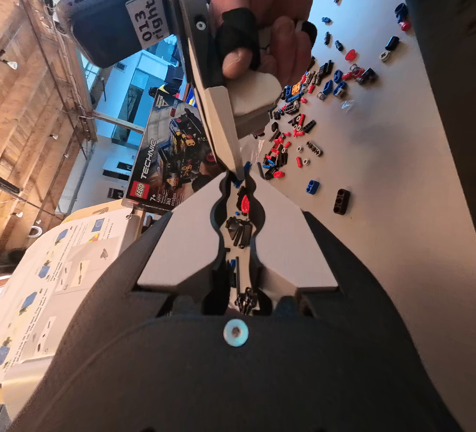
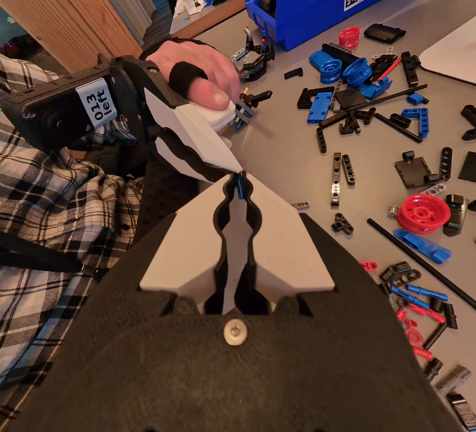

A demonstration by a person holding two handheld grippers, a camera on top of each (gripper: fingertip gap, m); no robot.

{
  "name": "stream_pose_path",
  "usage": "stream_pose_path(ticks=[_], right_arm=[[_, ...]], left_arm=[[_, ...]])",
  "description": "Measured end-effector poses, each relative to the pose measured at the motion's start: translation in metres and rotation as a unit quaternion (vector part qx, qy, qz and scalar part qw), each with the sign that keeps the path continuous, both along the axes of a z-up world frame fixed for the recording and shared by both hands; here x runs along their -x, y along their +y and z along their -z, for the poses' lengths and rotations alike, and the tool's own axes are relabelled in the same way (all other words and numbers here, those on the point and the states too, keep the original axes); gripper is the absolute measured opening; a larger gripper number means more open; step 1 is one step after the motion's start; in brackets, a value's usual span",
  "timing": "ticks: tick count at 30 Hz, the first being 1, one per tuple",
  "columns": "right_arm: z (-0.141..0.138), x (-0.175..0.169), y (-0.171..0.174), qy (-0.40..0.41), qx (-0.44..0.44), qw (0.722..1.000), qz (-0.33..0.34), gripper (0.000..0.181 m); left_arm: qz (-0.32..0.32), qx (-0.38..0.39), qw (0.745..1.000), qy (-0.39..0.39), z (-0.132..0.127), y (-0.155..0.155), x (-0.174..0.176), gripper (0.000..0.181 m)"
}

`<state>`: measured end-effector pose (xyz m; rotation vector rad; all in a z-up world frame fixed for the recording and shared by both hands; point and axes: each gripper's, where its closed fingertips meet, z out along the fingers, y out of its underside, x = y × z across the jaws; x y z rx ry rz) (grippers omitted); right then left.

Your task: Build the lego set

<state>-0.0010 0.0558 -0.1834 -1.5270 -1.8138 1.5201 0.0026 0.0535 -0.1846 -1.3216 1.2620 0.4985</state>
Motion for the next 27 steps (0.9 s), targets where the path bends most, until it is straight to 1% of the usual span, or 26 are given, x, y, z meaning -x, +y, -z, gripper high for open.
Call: stream_pose_path(ticks=[4,6,8,10,14,21,27], right_arm=[[-0.01,0.004,0.004,0.029,0.028,0.999,0.025,0.003],[-0.016,0.003,0.004,0.053,0.039,0.997,0.034,0.003],[-0.019,0.002,0.003,0.069,0.06,0.995,0.04,0.006],[-0.026,-0.001,0.001,0.092,0.091,0.991,0.038,0.009],[-0.034,-0.005,-0.004,0.124,0.127,0.984,0.033,0.004],[-0.038,-0.008,-0.006,0.144,0.174,0.974,0.018,0.004],[-0.038,-0.008,-0.004,0.142,0.172,0.975,0.021,0.002]], left_arm=[[-0.021,-0.012,0.999,-0.025,-0.009,0.003,0.005,0.004],[-0.022,-0.018,0.999,-0.042,-0.014,0.003,0.005,0.004],[-0.013,-0.022,0.998,-0.056,-0.018,0.001,0.003,0.003],[0.005,-0.022,0.996,-0.087,-0.024,-0.002,0.0,0.003],[0.016,-0.031,0.995,-0.098,-0.031,-0.005,-0.003,0.003],[0.028,-0.026,0.992,-0.122,-0.035,-0.006,-0.005,0.002],[0.03,-0.017,0.991,-0.13,-0.033,-0.003,-0.004,0.006]])
